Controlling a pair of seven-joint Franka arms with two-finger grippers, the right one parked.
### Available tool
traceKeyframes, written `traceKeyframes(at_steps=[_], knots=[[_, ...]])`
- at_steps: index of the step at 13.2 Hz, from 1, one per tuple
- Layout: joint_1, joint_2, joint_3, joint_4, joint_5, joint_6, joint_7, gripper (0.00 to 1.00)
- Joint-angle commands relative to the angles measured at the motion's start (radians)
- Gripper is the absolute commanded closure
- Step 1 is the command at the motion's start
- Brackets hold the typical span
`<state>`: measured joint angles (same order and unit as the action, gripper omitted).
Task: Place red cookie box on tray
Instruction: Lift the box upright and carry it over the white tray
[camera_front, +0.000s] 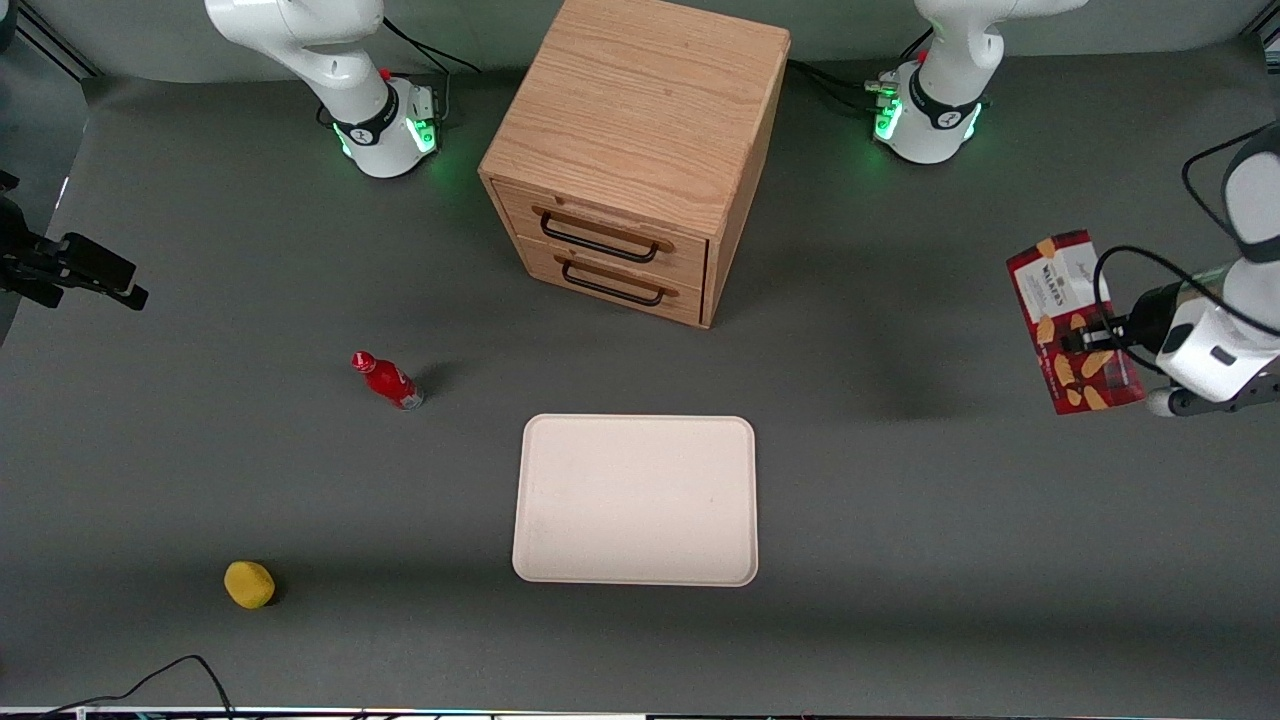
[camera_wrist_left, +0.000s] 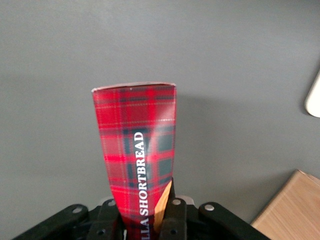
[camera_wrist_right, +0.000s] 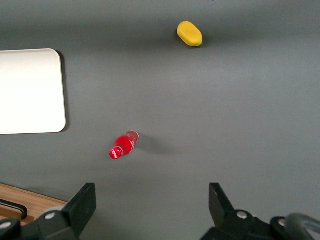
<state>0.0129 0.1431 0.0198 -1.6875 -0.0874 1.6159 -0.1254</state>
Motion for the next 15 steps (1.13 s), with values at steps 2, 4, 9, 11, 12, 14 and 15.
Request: traceKeyframes(at_steps=[2,4,9,11,12,14,15], knots=[[-0.137,0.015,-0.015,0.193,0.032,-0.171,-0.217,1.0],[-0.189,0.03,-0.084,0.239,0.031,-0.169,-0.415,1.0],[-0.223,0.212,-0.262,0.416,0.026,-0.084,-0.661,1.0],[-0.275,0.262,-0.262,0.428,0.032,0.052,-0.674,1.0],[-0.304,0.291,-0.262,0.428,0.06,0.121,-0.675,1.0],[-0.344,0.349,-0.262,0.43,0.123,0.233,-0.675,1.0],[-0.366,0.378,-0.262,0.43,0.126,0.287,-0.683,1.0]])
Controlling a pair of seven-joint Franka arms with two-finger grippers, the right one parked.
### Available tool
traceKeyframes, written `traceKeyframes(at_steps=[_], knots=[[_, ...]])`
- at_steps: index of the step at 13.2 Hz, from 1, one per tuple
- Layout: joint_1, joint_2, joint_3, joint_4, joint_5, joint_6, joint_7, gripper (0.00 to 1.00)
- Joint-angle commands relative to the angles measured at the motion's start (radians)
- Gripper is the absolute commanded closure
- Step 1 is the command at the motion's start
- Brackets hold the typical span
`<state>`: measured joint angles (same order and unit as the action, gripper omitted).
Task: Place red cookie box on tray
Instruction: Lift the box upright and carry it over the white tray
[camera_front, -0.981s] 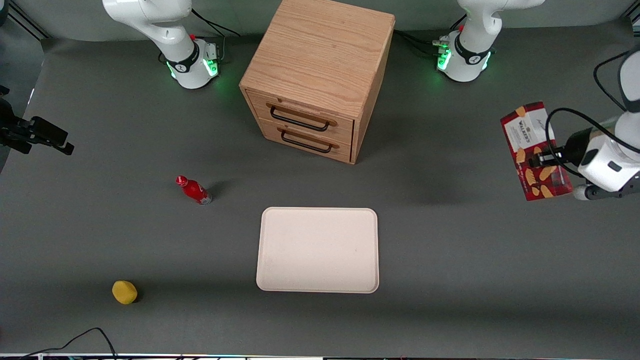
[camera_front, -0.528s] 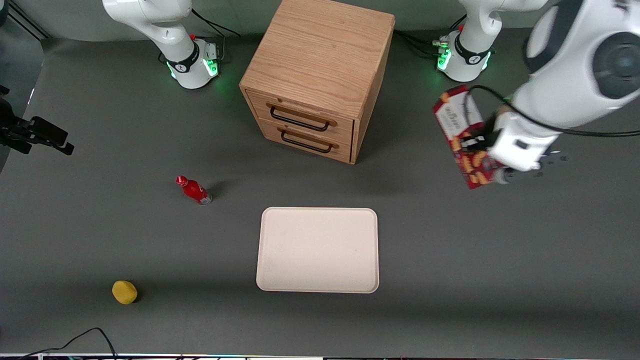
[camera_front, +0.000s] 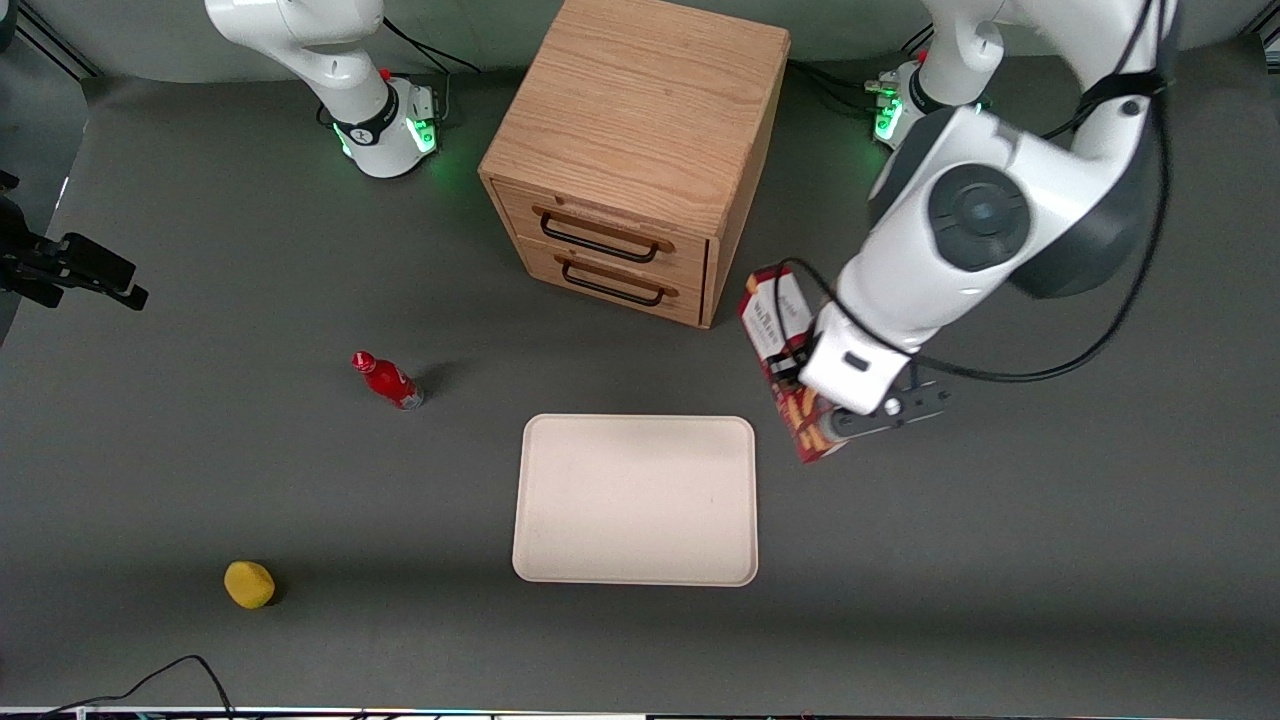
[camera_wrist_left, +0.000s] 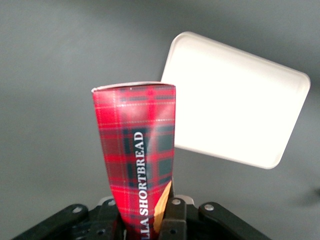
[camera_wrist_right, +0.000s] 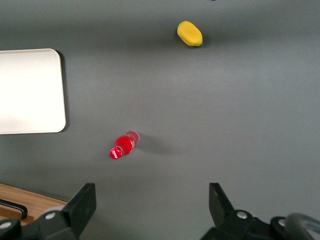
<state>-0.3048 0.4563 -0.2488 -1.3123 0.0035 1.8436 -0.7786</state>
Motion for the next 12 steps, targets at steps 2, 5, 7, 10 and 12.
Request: traceKeyframes(at_steps=[2,5,7,10,12], knots=[[-0.076,0.119,0.008,0.054,0.085,0.144,-0.108,1.0],[-0.122,0.217,0.01,0.054,0.188,0.253,-0.184,1.0],[-0.122,0.266,0.01,0.051,0.226,0.336,-0.192,1.0],[-0.149,0.34,0.013,0.051,0.311,0.401,-0.197,1.0],[-0.151,0.366,0.013,0.05,0.346,0.423,-0.234,1.0]])
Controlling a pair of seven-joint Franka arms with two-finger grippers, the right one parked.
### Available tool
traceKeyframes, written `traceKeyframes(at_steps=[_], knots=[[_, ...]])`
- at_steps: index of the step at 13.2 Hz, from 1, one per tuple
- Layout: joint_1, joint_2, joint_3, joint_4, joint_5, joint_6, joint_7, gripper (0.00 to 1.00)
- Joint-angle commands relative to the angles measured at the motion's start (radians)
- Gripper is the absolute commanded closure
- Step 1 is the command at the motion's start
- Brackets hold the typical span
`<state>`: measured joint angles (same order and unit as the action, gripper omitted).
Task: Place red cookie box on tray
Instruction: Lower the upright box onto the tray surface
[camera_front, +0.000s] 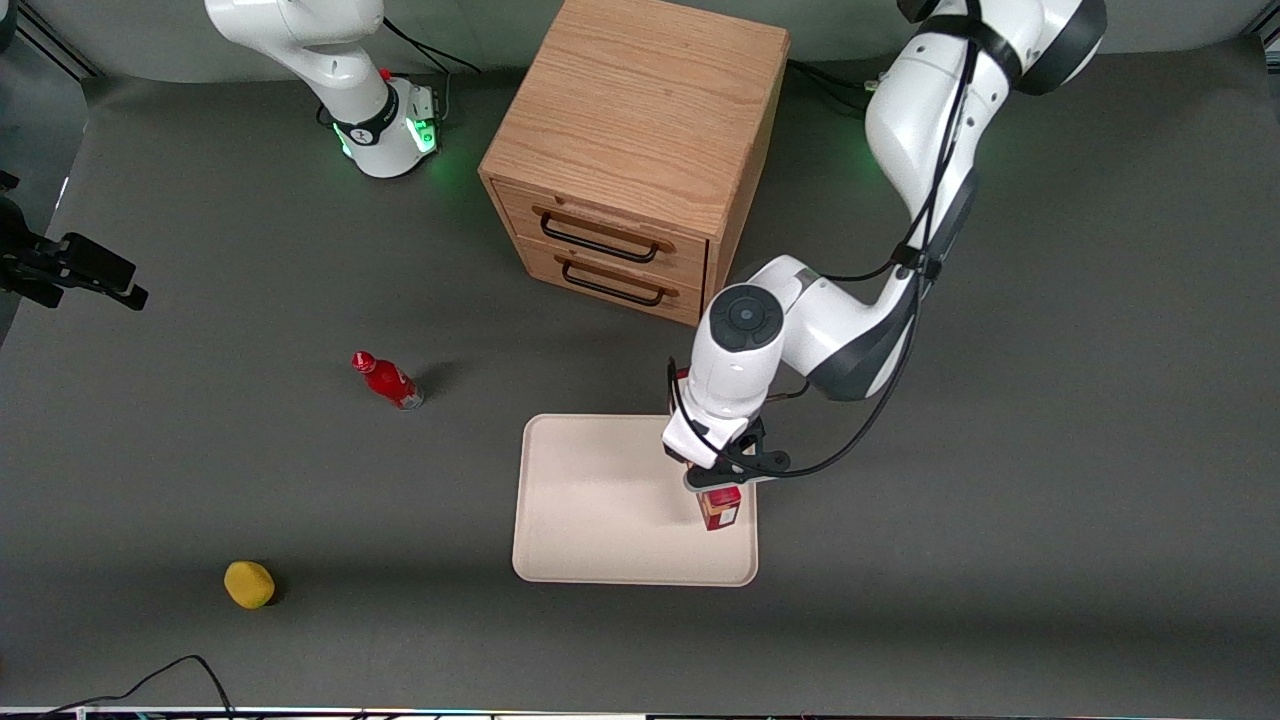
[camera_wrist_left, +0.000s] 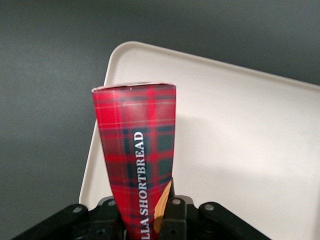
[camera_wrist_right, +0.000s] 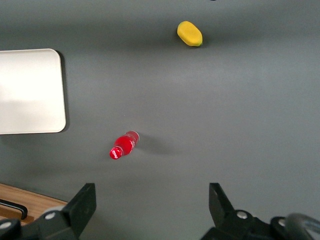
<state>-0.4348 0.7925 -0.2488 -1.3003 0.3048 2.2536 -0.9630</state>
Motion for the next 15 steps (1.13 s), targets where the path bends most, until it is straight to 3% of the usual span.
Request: traceKeyframes(at_steps=[1,15], knots=[[-0.022,0.042,0.013,0.035,0.053,0.02,-0.055,1.0],[-0.007,0.123,0.057,0.041,0.066,0.15,-0.077,1.0]])
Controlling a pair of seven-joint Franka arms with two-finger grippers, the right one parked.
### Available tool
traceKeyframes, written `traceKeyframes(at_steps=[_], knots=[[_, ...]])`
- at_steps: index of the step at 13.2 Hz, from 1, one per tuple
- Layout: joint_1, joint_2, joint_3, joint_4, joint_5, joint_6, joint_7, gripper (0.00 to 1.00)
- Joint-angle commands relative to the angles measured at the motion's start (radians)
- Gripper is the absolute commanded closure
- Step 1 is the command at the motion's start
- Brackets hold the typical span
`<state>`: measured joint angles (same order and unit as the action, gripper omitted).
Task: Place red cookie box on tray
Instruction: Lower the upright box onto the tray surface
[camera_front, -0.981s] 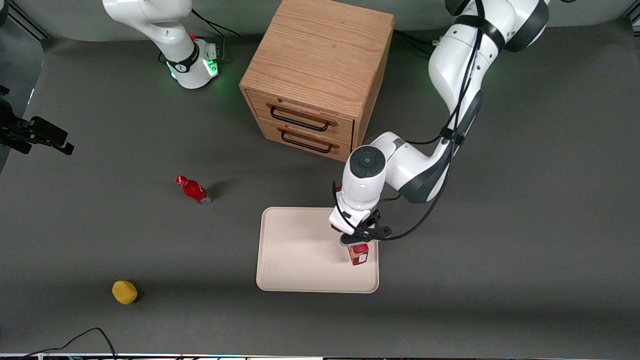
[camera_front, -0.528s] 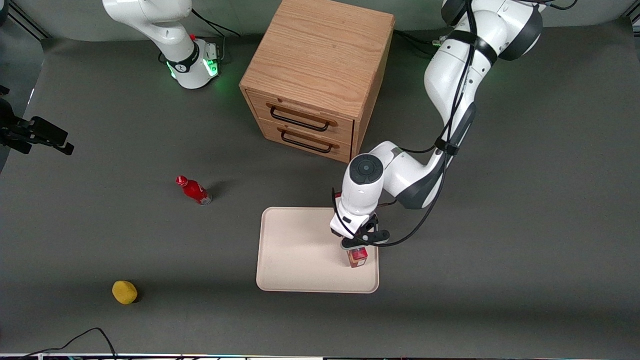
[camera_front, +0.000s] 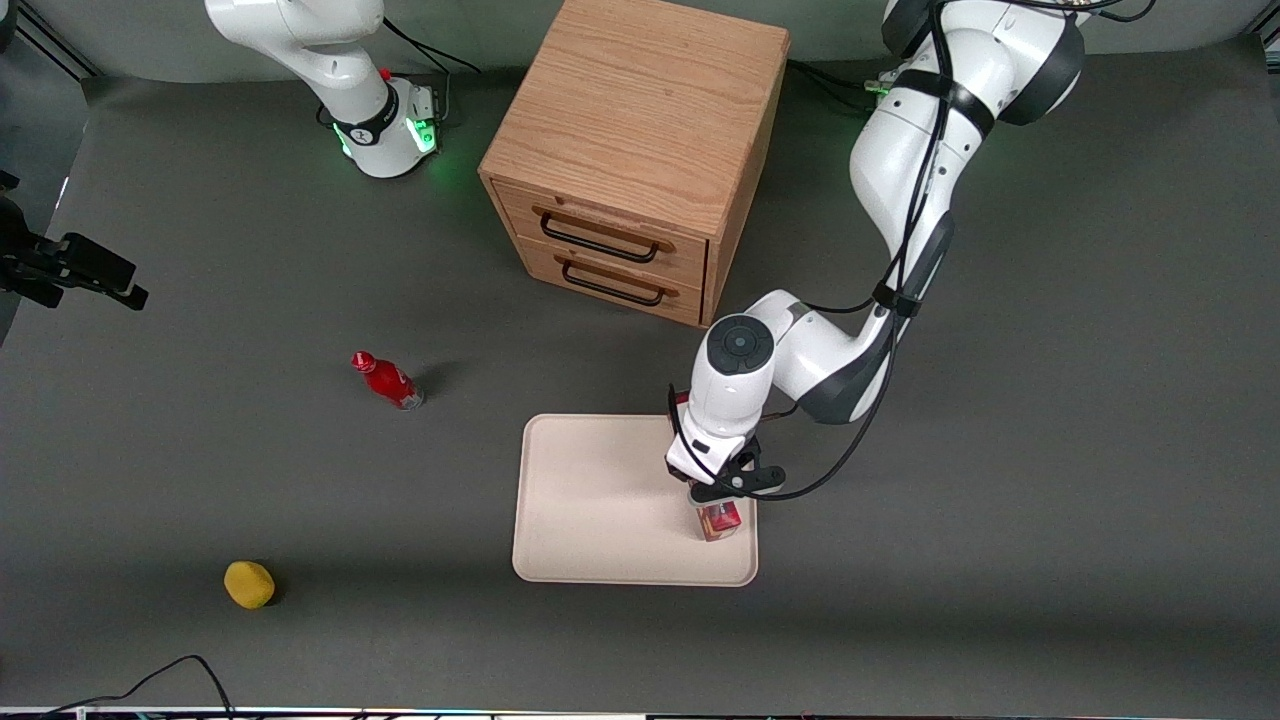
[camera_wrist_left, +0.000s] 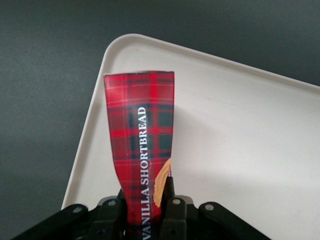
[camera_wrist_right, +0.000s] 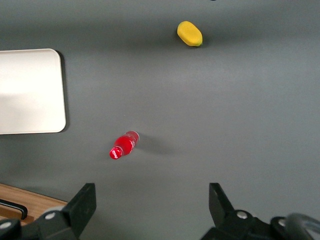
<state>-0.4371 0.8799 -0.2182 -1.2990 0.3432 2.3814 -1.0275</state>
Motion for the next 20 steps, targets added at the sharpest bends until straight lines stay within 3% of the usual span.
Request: traceKeyframes(at_steps=[1,8,9,11,13,14,20], knots=[[-0.005,0.036,0.032,0.041,0.027,0.028,0.001,1.0],[0.001,0.076,0.036,0.064,0.026,0.086,0.017,1.0],[0.001,0.079,0.036,0.064,0.026,0.096,0.017,0.92],[0.001,0.08,0.036,0.064,0.026,0.096,0.017,0.5],[0.001,0.08,0.036,0.064,0.026,0.097,0.017,0.3],[0.001,0.08,0.036,0.064,0.03,0.097,0.018,0.0],[0.001,0.07,0.034,0.066,0.023,0.094,0.009,0.0]])
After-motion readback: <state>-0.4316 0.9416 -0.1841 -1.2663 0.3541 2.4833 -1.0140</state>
